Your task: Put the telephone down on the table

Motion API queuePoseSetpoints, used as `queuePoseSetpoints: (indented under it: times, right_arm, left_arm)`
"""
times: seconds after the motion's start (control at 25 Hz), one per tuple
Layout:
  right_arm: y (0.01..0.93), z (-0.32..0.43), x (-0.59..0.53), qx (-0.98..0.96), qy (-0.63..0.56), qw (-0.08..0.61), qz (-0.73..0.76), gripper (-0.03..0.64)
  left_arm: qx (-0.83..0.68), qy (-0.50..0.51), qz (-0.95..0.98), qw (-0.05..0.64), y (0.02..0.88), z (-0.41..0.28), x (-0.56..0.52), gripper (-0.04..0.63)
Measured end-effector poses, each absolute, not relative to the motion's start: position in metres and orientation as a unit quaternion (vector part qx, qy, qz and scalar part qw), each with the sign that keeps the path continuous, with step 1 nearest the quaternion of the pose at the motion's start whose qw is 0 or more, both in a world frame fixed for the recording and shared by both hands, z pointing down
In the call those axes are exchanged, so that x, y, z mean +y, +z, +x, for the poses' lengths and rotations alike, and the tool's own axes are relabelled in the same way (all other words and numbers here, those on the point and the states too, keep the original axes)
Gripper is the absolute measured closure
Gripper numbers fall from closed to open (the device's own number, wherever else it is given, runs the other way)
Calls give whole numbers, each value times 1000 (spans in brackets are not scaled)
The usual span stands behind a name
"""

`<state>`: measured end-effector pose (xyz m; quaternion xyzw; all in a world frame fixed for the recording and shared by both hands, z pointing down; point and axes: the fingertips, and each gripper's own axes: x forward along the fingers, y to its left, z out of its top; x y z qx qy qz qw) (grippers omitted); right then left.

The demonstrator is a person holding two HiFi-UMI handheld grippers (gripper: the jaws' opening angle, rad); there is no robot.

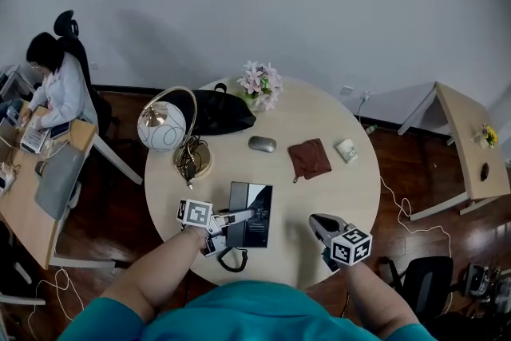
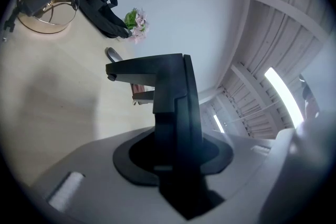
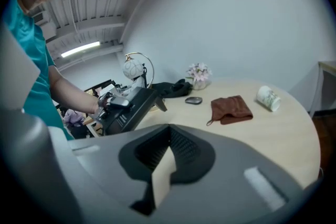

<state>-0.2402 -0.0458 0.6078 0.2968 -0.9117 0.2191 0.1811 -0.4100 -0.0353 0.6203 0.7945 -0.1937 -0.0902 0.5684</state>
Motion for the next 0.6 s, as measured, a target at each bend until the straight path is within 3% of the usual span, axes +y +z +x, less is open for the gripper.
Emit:
queuePoseSetpoints:
  times: [0.6]
  right_arm:
    - [654, -252, -119, -904, 238, 177, 308, 614]
  left_arm:
    - [-203, -83, 781, 585, 688, -411, -123, 420]
